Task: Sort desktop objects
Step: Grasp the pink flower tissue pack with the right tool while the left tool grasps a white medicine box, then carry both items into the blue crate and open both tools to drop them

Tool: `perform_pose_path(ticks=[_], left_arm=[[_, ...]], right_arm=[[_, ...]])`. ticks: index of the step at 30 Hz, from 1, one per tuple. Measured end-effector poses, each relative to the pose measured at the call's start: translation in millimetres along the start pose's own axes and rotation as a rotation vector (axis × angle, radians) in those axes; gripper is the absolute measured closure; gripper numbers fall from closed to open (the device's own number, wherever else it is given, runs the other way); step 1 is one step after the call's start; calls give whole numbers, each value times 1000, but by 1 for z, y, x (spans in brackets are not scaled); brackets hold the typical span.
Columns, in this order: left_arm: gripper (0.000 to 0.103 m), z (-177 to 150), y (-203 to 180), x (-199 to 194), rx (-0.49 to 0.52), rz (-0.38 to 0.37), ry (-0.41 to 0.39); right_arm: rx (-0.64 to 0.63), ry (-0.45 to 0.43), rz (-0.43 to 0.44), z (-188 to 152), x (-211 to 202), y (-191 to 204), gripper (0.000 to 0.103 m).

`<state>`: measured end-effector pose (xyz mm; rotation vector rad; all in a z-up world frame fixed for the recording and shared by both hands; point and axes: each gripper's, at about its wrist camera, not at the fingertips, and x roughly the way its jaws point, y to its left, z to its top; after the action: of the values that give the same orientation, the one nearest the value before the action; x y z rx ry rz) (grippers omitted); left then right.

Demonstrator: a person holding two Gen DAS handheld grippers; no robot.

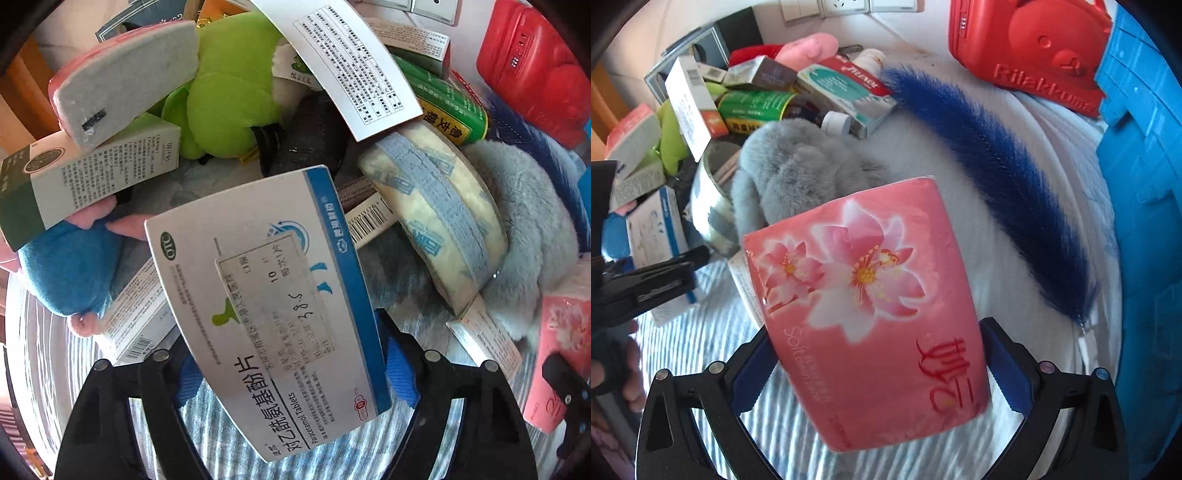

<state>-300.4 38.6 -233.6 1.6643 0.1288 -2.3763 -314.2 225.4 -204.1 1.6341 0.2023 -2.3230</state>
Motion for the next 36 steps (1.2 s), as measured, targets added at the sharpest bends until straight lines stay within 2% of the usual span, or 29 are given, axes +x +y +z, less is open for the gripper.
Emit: perform_pose_path(ticks=[7,9,13,15,23,27,31,36], left_arm=[[25,-24,5,-56,63,-58,-76],[25,-32,5,-77,77,-71,-107],[25,-49,7,-130,99,-105,-188],[25,-51,21,-147,104,-123,-229],[25,-81,22,-243,123,-191,-435],[25,-95,3,-294,168,-245,-542],[25,-105,-32,-338,233,-316,-630],[25,-112,-99,-382,316,-418,-711]], right_arm=[[63,-21,63,-5,-14,-5,4],[61,-26,57,-8,-21,0,4],[53,-72,58,-17,-53,10,5],[47,-109,60,-19,-74,15,5],[12,-359,48,-50,-207,37,5],[5,-502,31,-72,-274,37,5],[41,-629,-8,-96,-336,15,5],[144,-736,-92,-129,-393,-44,5]])
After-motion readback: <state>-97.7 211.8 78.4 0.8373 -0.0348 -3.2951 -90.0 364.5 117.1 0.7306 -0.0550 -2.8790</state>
